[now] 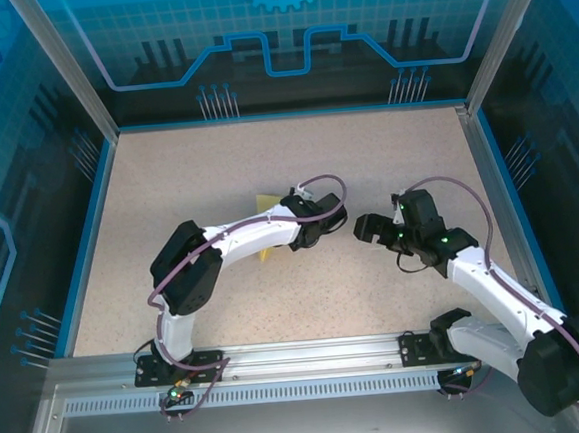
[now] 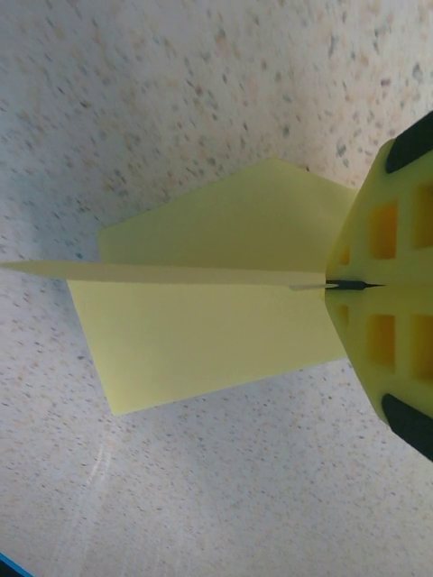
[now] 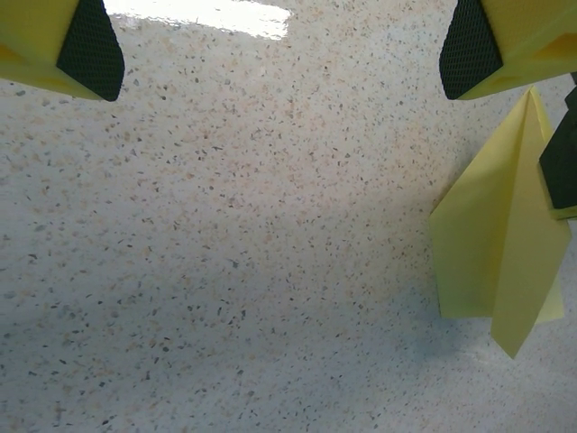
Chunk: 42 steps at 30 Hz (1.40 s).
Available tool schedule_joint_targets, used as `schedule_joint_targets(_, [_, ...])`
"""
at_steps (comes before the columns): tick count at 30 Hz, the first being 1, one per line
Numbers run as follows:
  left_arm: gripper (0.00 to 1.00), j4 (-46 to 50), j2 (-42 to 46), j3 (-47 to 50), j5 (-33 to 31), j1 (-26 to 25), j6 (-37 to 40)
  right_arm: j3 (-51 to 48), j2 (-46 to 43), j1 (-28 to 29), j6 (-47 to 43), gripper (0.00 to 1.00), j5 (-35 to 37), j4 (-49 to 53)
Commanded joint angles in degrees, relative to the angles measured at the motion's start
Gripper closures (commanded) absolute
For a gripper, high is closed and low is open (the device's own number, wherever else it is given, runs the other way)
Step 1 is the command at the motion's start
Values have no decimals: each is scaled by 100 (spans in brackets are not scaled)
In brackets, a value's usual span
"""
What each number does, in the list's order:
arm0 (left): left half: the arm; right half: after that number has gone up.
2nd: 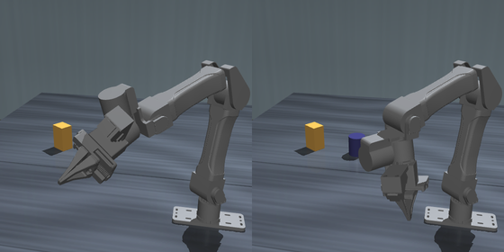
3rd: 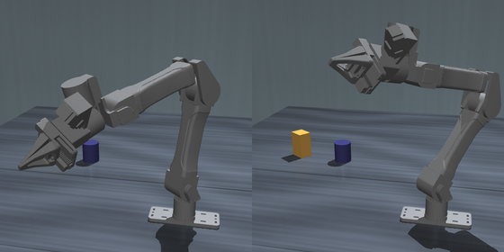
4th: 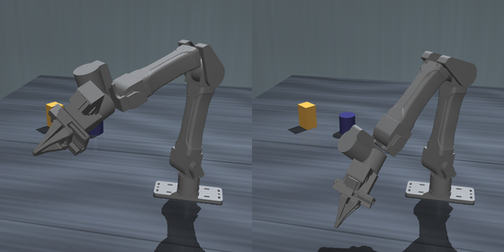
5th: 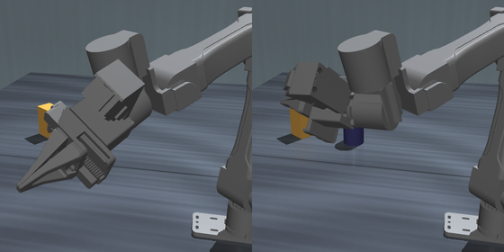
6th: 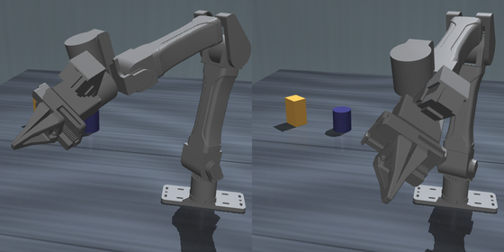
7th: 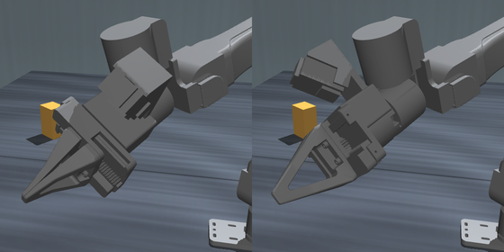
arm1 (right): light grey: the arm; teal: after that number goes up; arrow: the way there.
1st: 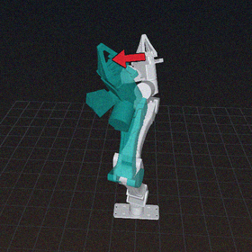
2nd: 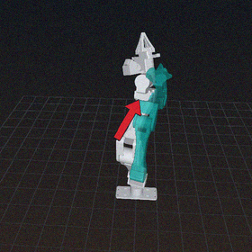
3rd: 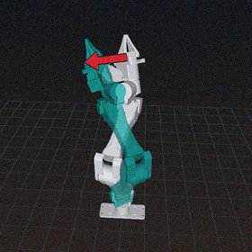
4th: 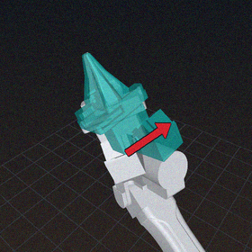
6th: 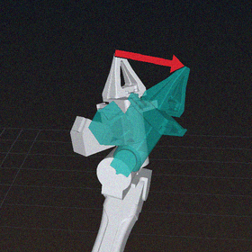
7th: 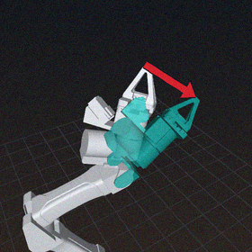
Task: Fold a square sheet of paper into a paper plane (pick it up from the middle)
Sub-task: Turn over the paper at the center of the table.
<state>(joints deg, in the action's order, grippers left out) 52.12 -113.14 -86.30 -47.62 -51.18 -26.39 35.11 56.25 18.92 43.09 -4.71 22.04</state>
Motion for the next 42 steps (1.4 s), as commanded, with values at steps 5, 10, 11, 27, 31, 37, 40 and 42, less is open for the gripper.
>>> schedule_joint_targets(5, [95, 306, 442, -34, -472, 130, 145, -130, 166, -99, 129, 6, -139, -39])
schedule_joint_targets(10, [95, 553, 965, 304, -1073, 446, 261, -65, 310, -104, 116, 6, -195, -144])
schedule_joint_targets(11, [95, 546, 1015, 363, -1148, 508, 316, -57, 337, -94, 110, 6, -206, -152])
schedule_joint_targets(27, [95, 176, 30, 517, -921, 670, 540, 14, 396, -182, 48, 6, -197, -69])
schedule_joint_targets(31, [94, -198, 12, 489, -342, 564, 563, 0, 411, -203, 50, 6, -179, -69])
schedule_joint_targets(37, [93, -770, -73, 437, 611, 473, 550, -9, 474, -217, 57, 6, -187, -95])
schedule_joint_targets(40, [88, -879, -154, 405, 934, 474, 468, 6, 501, -222, 50, 6, -195, -100])
schedule_joint_targets(42, [78, -954, -119, 395, 1238, 477, 425, 4, 508, -235, 45, 6, -193, -97])
